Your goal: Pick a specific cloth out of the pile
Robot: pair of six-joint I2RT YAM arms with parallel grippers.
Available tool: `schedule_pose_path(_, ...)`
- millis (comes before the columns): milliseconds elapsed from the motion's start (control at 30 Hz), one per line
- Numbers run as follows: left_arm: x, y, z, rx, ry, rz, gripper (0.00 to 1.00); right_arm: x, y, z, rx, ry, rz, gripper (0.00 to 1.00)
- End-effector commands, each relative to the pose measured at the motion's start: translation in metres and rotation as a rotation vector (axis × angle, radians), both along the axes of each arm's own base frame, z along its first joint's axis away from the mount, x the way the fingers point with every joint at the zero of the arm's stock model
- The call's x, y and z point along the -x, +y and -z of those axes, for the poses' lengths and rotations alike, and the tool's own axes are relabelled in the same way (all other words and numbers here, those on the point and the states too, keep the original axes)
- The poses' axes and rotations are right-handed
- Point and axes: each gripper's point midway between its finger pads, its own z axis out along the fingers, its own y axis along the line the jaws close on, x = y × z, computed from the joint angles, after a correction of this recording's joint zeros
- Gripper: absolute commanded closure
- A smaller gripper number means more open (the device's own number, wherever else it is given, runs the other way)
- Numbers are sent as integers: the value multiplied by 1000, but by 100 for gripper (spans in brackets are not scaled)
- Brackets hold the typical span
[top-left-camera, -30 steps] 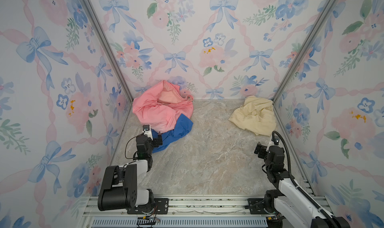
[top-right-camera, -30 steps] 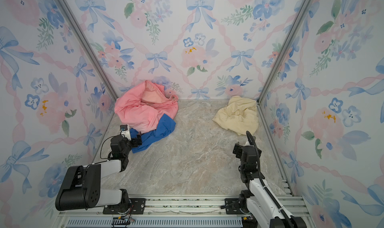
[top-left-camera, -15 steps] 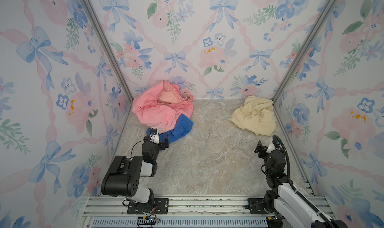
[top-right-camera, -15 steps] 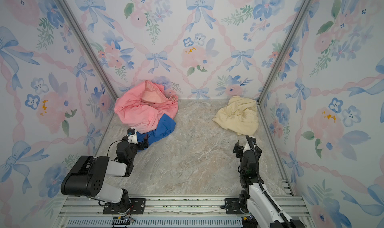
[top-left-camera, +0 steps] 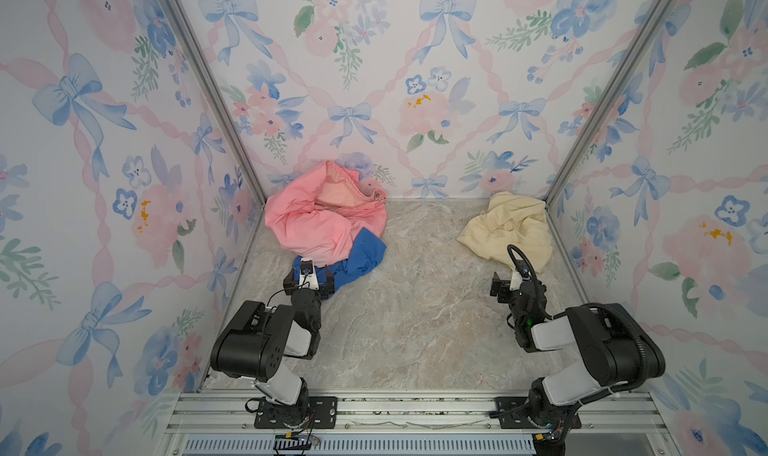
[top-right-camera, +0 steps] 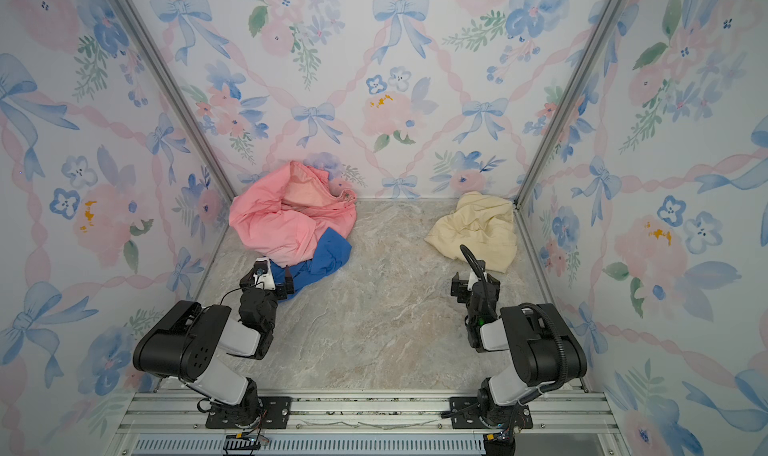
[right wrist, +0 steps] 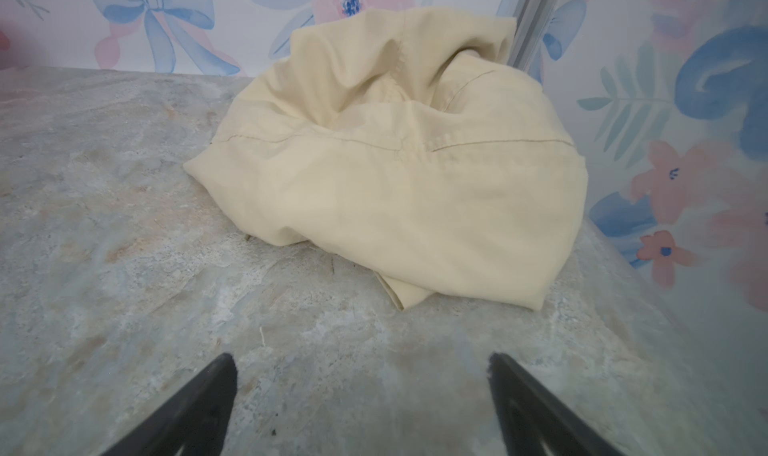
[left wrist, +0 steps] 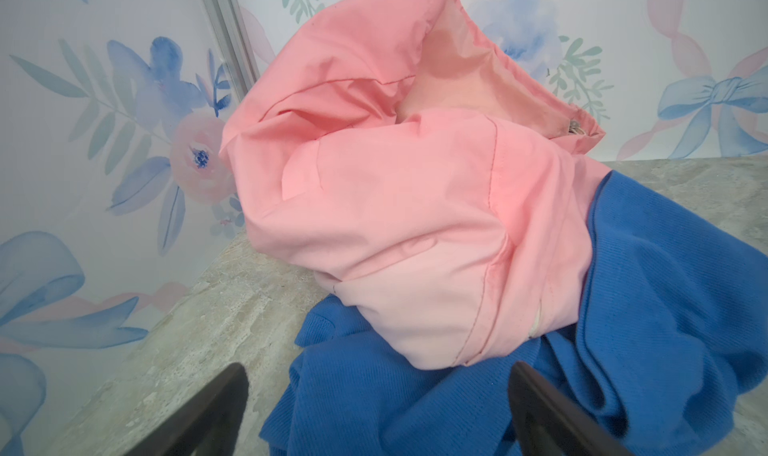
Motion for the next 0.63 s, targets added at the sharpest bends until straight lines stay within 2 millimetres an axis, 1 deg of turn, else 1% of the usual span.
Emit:
schedule_pose_path(0,-1,7,-3,5,-9,-37,2,-28,8,-26,4,-24,-33,3)
schedule_pose_path(33,-1,7,-3,4,-7,-37,2,-32,2,-24,-50,-9,-46,3)
schedule_pose_path(67,-1,6,-3,5,-8,-35,2,-32,-1,-23,-78,-5,-48,3)
schedule_pose_path(233,-1,7,-3,5,-4,-33,2,-29,1,-26,-10,-31,2,3)
schedule_pose_path(400,-2,6,-2,5,-3,-33,2,-28,1,-26,-10,-30,1,3)
schedule_pose_path(500,-8,9,2,25,24,-28,2,-28,1,-26,-9,-30,1,3)
schedule_pose_path(600,-7,11,2,33,26,-28,2,-28,1,-26,-10,-29,1,3)
